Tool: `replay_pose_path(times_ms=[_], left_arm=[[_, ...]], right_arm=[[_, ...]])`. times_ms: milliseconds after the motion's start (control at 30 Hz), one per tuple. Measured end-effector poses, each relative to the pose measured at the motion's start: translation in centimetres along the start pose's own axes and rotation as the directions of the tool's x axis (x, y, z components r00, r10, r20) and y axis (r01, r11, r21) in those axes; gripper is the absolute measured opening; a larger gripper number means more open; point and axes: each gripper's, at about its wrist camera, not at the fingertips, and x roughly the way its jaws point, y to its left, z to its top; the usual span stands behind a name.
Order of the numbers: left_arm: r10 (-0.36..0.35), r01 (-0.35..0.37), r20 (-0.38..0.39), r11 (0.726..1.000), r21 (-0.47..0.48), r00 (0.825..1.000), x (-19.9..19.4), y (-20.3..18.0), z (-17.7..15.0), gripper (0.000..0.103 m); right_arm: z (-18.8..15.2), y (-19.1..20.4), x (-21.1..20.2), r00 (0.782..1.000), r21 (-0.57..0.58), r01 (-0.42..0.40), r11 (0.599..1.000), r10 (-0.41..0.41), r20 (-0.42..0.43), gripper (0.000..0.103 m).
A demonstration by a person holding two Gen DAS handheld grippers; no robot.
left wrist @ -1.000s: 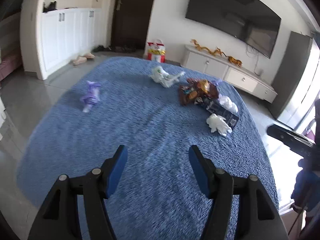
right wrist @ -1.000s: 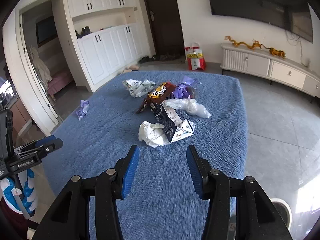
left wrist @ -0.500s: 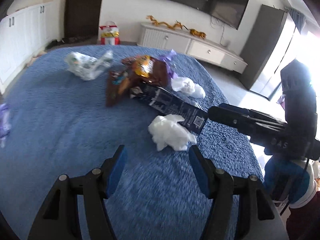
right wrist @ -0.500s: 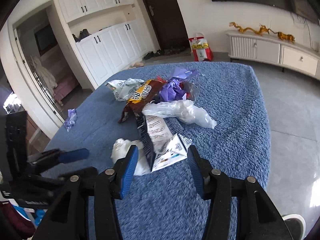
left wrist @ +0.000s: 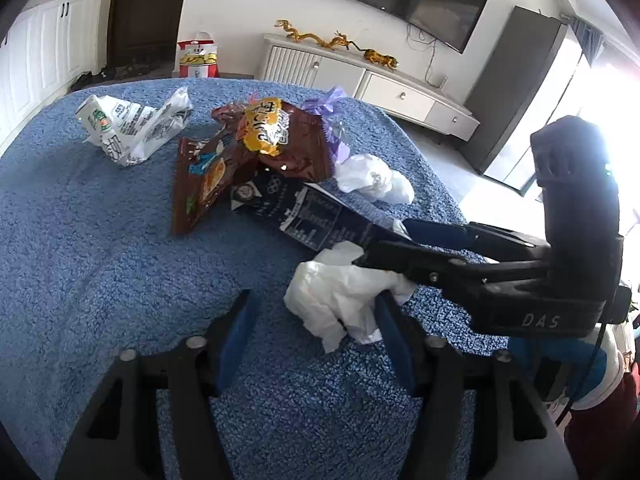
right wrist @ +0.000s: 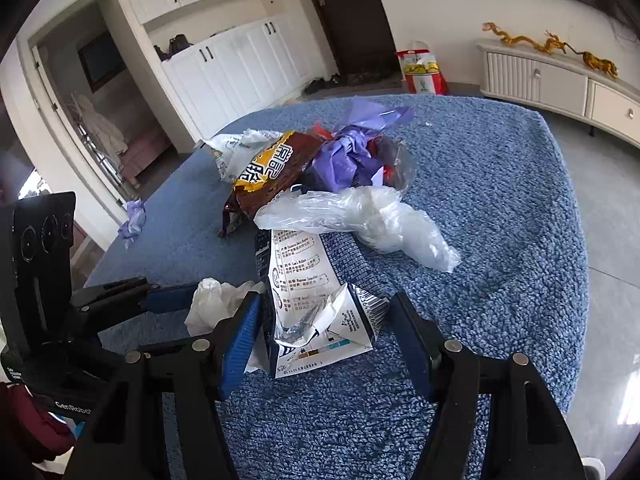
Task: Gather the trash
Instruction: 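Grasp the white tissue with left tool while right tool grasps blue-white milk carton, then carry tissue and carton over the white bin and open both tools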
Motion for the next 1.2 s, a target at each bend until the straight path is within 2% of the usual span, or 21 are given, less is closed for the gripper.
replay_pose_path(times_ms=[33, 100, 200, 433, 767, 1000, 1200], left_arm=[[-0.004, 0.004, -0.003, 1.0, 0.002, 1.0, 0.2, 0.0, 0.1, 0.04], [-0.014, 0.014, -0.005, 1.0, -0.001, 1.0, 0.3, 0.0, 0.1, 0.026], [-0.033, 0.033, -0.005, 0.999, -0.01, 0.999, 0.1, 0.2, -0.1, 0.017], [0.001, -0.001, 0.031, 1.0, -0.001, 1.0, -3.1, 0.1, -1.8, 0.016], [0.072, -0.06, 0.095, 0.99, -0.126, 0.993, -11.3, 2.8, -5.3, 0.016], [0.105, -0.083, 0.145, 0.985, -0.15, 0.984, -15.8, 1.9, -6.8, 0.016], [0.111, -0.086, 0.179, 0.986, -0.143, 0.978, -18.0, 0.1, -7.4, 0.016]], right_arm=[[-0.1, 0.0, 0.0, 1.0, 0.001, -0.001, 1.0, 0.001, -0.002, 0.059], [-0.1, 0.0, -0.1, 1.0, -0.004, -0.001, 1.0, 0.001, -0.001, 0.059], [-0.2, 0.3, 0.0, 1.0, -0.019, 0.004, 1.0, -0.004, -0.001, 0.059], [-0.9, 1.5, -0.8, 1.0, -0.036, 0.003, 0.999, -0.002, 0.016, 0.058], [-4.9, 4.2, -5.4, 0.995, 0.032, -0.072, 0.997, 0.07, 0.068, 0.058], [-7.3, 5.1, -10.2, 0.994, 0.04, -0.035, 0.999, 0.031, 0.101, 0.058], [-8.6, 4.7, -14.2, 0.991, 0.044, 0.022, 0.999, -0.028, 0.133, 0.058]])
